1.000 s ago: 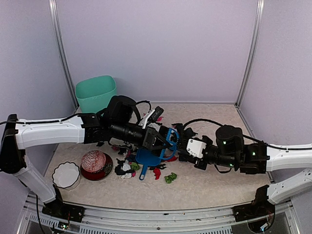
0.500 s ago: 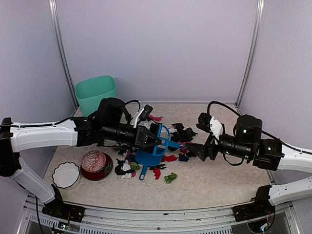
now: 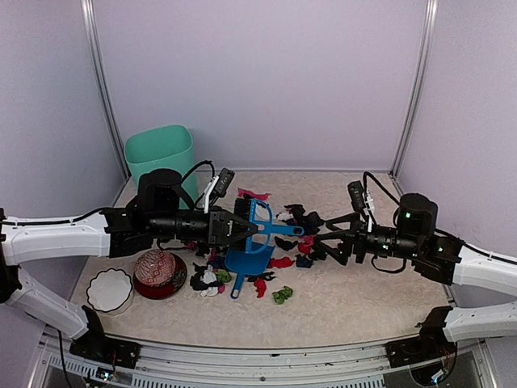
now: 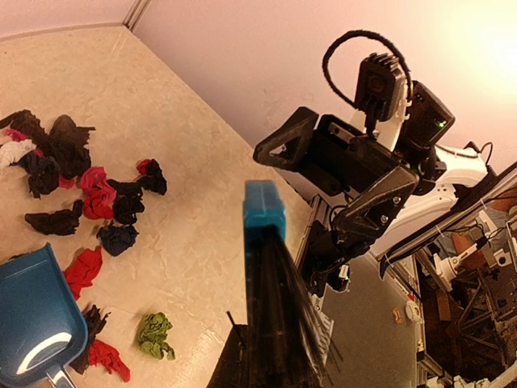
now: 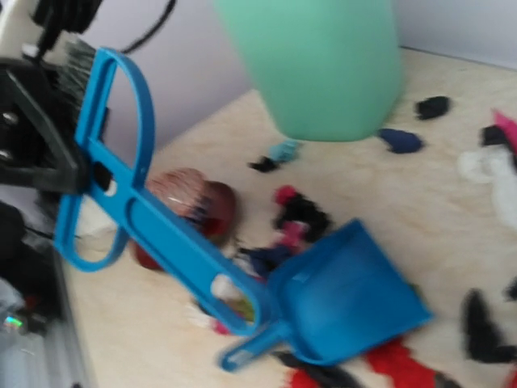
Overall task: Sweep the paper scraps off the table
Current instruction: Pass from the left arm to the right
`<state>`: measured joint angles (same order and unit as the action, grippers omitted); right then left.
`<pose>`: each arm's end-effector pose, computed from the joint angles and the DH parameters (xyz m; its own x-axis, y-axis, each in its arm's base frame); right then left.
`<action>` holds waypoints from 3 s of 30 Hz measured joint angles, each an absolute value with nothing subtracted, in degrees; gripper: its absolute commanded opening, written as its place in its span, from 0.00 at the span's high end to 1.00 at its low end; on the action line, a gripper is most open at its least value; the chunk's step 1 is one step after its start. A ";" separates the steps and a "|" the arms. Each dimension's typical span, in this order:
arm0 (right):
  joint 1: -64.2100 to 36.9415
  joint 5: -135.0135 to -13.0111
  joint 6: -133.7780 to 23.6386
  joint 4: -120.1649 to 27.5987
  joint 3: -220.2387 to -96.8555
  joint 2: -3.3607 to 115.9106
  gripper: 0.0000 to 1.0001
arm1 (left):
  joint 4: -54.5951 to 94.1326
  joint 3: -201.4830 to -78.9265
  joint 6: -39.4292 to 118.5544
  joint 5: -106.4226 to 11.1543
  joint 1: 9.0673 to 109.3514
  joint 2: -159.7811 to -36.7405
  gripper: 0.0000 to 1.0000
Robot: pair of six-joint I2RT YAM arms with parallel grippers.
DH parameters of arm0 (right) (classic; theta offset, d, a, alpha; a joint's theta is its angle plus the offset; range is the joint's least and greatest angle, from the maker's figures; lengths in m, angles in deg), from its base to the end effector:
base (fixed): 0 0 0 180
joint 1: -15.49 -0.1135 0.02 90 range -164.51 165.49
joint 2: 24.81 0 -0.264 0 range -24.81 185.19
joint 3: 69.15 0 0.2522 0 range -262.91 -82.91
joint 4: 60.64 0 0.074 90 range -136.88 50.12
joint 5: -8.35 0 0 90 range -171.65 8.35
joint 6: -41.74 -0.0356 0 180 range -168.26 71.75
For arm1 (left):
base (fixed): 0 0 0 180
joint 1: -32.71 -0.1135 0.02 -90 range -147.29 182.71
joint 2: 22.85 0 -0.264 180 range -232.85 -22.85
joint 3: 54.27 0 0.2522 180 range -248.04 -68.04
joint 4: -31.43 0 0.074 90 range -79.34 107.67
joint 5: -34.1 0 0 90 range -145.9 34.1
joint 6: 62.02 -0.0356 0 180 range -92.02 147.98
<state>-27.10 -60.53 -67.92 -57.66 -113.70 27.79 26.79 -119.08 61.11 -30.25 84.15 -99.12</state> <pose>0.1493 0.1547 0.2674 -0.4326 0.0286 -0.9011 -0.7923 0.4649 0.3951 0.1790 -0.2492 0.2904 -0.6717 0.0522 -0.7390 0.7129 0.3167 -0.6256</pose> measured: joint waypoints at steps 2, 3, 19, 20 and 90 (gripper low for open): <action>-26.75 -58.41 -71.02 -60.59 -112.78 27.92 0.08 | 28.87 -117.95 61.19 -30.38 84.17 -98.05 1.00; -26.72 -57.25 -72.70 -62.56 -112.39 28.10 0.08 | 30.13 -117.22 61.26 -30.44 84.17 -97.38 1.00; -27.14 -43.44 -91.26 -90.43 -116.08 41.98 0.20 | 44.30 -113.90 62.27 -28.69 85.96 -94.45 1.00; -27.42 -43.00 -91.78 -91.35 -117.11 42.79 0.21 | 44.65 -113.90 62.27 -28.65 86.01 -94.45 1.00; -32.47 -40.62 -98.93 -98.69 -124.65 52.38 1.00 | 44.08 -112.20 60.45 -31.71 86.82 -90.75 0.84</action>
<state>-32.47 -40.62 -98.93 -98.69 -124.65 52.38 44.08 -112.20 60.45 -31.71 86.82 -90.75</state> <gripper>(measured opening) 0.042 0.109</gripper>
